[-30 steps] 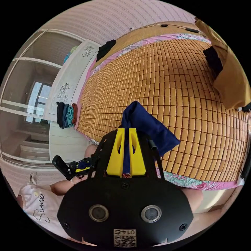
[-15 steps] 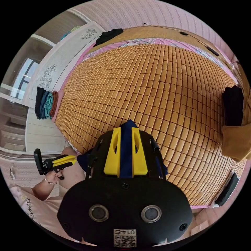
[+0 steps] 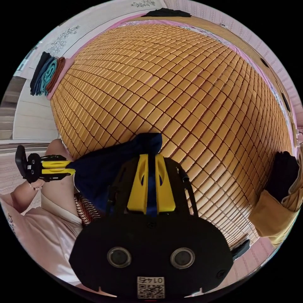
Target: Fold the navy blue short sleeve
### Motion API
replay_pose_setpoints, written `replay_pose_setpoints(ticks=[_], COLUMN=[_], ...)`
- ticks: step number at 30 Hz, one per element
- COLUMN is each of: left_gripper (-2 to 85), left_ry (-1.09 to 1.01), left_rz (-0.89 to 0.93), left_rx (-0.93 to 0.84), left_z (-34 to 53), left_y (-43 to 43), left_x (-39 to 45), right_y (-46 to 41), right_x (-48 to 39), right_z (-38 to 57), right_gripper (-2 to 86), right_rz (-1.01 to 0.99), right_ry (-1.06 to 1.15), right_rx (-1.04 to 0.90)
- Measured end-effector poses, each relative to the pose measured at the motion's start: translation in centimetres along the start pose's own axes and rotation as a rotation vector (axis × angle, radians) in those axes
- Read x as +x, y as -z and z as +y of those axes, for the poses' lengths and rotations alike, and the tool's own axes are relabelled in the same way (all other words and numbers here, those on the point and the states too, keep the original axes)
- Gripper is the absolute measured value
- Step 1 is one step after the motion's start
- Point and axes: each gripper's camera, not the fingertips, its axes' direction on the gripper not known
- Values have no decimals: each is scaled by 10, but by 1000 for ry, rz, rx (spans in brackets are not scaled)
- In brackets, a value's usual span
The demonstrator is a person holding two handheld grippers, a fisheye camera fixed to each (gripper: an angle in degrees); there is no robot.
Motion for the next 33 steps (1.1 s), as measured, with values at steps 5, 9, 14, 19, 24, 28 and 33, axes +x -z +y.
replay_pose_setpoints(ticks=[5,9,14,19,24,28,33], left_gripper=[1,-5,-6,-6,-6,-5,-1], left_ry=[35,-22,-115,-139,-22,122,273], left_rz=[31,19,-12,-125,-256,-370,-501], left_rx=[61,173,287,431,570,703,838], left_z=[16,44,81,128,185,242,292], left_y=[11,49,100,168,232,291,365], left_x=[5,26,66,101,101,78,22], right_y=[16,62,97,125,165,192,235], right_x=[-18,-36,-72,-111,-188,-256,-377], right_z=[31,90,157,200,183,137,23], right_gripper=[11,7,9,11,12,12,19], right_rz=[-61,-143,-139,-174,-212,-246,-276], right_ry=[12,15,44,77,296,489,777], right_rx=[127,392,578,732,846,885,861])
